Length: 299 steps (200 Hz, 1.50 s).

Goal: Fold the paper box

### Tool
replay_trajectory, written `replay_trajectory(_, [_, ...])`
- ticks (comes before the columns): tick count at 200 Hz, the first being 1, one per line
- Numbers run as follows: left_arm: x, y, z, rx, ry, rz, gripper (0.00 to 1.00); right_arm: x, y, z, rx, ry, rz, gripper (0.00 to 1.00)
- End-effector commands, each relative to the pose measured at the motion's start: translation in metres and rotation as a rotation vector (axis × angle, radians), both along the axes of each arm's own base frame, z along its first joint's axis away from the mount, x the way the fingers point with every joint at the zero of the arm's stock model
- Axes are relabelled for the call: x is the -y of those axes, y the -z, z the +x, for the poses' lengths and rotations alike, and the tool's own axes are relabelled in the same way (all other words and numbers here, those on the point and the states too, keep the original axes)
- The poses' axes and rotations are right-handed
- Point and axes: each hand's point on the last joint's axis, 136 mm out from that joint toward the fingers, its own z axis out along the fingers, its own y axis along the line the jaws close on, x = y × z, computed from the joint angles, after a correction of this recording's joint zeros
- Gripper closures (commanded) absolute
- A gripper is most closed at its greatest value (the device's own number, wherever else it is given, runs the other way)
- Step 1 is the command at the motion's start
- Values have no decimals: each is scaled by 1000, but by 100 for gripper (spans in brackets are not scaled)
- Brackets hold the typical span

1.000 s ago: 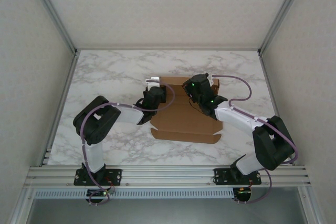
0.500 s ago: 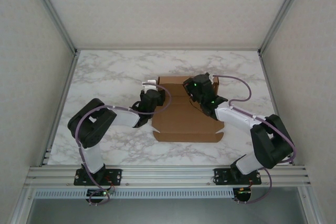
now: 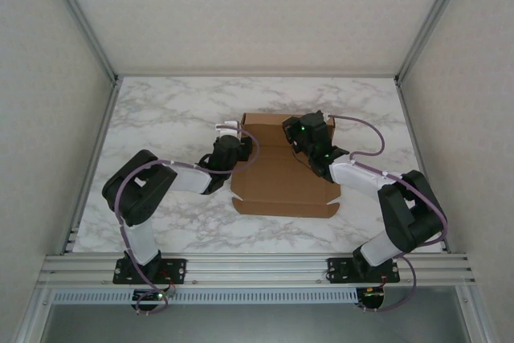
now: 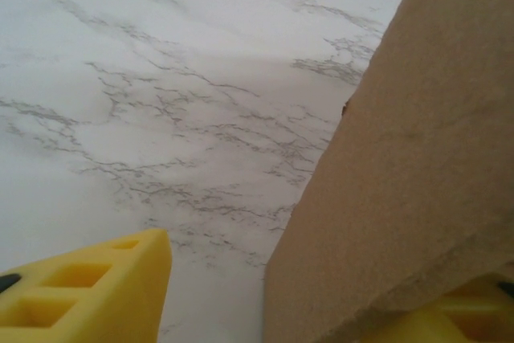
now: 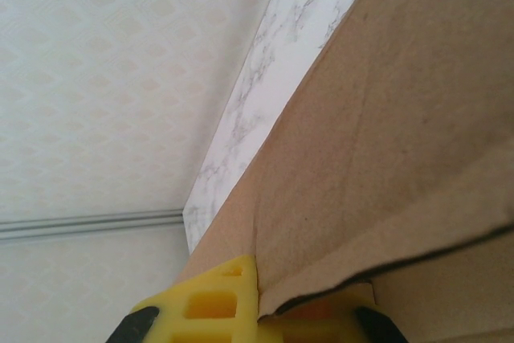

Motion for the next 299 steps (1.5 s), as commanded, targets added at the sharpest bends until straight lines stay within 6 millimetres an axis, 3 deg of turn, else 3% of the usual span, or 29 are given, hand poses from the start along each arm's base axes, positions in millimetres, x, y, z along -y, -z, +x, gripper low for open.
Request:
replay_trajectory(1, [-6,15,6,-30,-25,12,46,11,10,6,-19,41,-19,100])
replay_trajectory(64, [5,13,11,-20,4,20,44,10,10,7,-17,42,-5,100])
replay_trajectory(92, [5,14,11,-19,5,23,53,11,11,6,-17,46,-7,100])
replay_trajectory(118, [7,17,15,-29,0,38,67,10,11,5,-17,39,1,100])
replay_trajectory(153, [-7,19,25,-27,-120,84,85,7,13,-2,-39,43,-14,100])
replay_trajectory(197, [-12,20,32,-8,-205,135,92,-2,18,-13,-51,29,-18,100])
replay_trajectory(249, [-12,28,33,-21,-221,176,89,2,29,-18,-85,19,-105,100])
replay_trajectory(273, [-11,25,29,-17,-196,161,70,10,44,-23,-112,35,-143,100])
replay_trajectory(299, [-15,8,23,11,-173,101,50,16,41,-21,-102,41,-165,100])
